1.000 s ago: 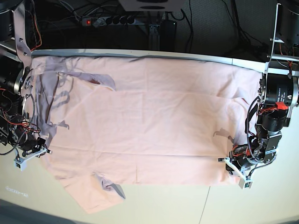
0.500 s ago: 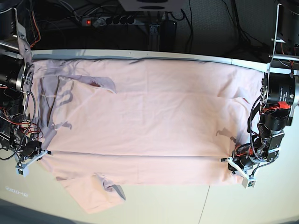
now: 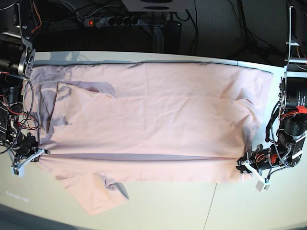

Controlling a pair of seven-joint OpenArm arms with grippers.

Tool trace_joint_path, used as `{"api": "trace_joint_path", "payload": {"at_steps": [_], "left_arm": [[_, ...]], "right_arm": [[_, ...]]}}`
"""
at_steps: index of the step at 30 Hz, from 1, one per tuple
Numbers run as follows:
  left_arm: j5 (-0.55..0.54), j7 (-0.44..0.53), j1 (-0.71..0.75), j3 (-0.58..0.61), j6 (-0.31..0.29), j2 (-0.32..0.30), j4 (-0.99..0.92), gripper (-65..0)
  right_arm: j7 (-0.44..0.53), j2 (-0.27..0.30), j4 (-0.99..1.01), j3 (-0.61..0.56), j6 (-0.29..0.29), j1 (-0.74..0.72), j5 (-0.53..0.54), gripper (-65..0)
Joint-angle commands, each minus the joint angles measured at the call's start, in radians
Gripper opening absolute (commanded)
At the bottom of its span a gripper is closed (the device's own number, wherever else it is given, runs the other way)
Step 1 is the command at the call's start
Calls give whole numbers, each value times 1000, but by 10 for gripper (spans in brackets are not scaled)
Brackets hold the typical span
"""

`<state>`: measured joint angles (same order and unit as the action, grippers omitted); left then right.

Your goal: Fold the T-shirt properly

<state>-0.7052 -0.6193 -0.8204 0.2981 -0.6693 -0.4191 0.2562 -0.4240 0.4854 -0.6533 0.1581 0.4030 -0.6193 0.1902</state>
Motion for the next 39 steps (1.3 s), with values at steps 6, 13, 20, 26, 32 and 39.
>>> {"api": "trace_joint_path", "payload": {"at_steps": [6, 13, 20, 26, 32, 39], "left_arm": [[-147, -114, -37, -1, -29, -37, 12, -650], [-286, -266, -7, -1, -29, -73, 65, -650], [-332, -377, 108, -1, -29, -89, 303, -650], [-330, -424, 185, -1, -29, -128, 486, -650], [-323, -418, 211, -1, -29, -176, 550, -650], [-323, -458, 218, -1, -29, -193, 552, -650]], "right_arm": [[-27, 38, -63, 3, 56, 5, 31, -650], [-44, 63, -68, 3, 56, 31, 92, -650], [-48, 84, -78, 4, 57, 91, 128, -650], [-48, 94, -127, 4, 57, 151, 135, -650], [-47, 101, -153, 6, 57, 197, 146, -650], [-48, 101, -154, 6, 57, 214, 159, -650]]}}
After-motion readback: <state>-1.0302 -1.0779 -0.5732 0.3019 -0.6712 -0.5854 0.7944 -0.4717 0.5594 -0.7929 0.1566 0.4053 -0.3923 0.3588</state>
